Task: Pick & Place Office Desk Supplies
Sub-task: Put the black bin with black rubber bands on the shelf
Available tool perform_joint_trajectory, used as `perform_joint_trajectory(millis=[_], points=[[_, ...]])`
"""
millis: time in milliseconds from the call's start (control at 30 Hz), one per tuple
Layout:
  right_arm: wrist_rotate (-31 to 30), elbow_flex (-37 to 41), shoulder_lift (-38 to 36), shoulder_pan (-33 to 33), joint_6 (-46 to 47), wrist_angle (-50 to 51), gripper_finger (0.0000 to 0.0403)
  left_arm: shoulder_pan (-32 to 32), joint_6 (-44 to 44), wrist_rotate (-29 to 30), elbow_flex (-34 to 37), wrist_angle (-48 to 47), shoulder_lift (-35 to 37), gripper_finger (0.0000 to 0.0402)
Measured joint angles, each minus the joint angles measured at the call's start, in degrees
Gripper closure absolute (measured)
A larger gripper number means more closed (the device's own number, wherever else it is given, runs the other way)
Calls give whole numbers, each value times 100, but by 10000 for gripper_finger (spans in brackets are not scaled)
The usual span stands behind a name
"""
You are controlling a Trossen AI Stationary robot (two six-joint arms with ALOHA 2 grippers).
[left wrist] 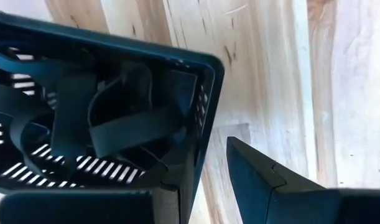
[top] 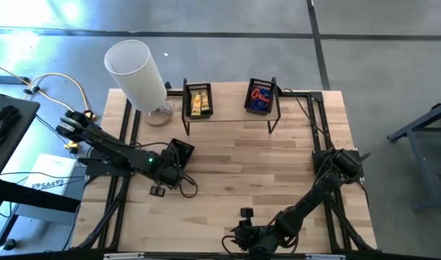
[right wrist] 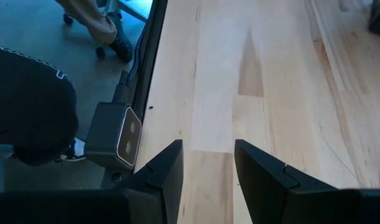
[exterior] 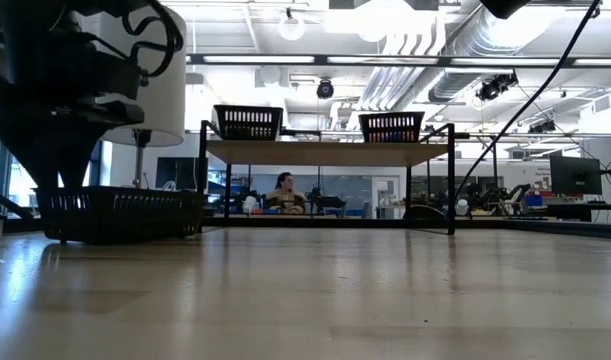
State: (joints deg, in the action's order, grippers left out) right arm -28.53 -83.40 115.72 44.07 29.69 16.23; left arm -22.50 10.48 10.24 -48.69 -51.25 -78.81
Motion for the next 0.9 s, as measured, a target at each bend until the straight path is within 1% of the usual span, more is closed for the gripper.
perform_joint_trajectory(millis=[200,500,600,700,900], points=[[4,0,0,-37,-2,0,269,0,47,2,232,112,0,313],[33,0,0,-115,-9,-14,269,0,172,9,590,611,-2,314],[38,0,0,-135,-9,-18,269,0,-127,8,633,630,-59,315],[39,0,0,-138,-9,-18,270,0,-166,9,636,671,-174,315],[41,0,0,-138,-44,-25,270,0,312,39,645,667,-548,315]])
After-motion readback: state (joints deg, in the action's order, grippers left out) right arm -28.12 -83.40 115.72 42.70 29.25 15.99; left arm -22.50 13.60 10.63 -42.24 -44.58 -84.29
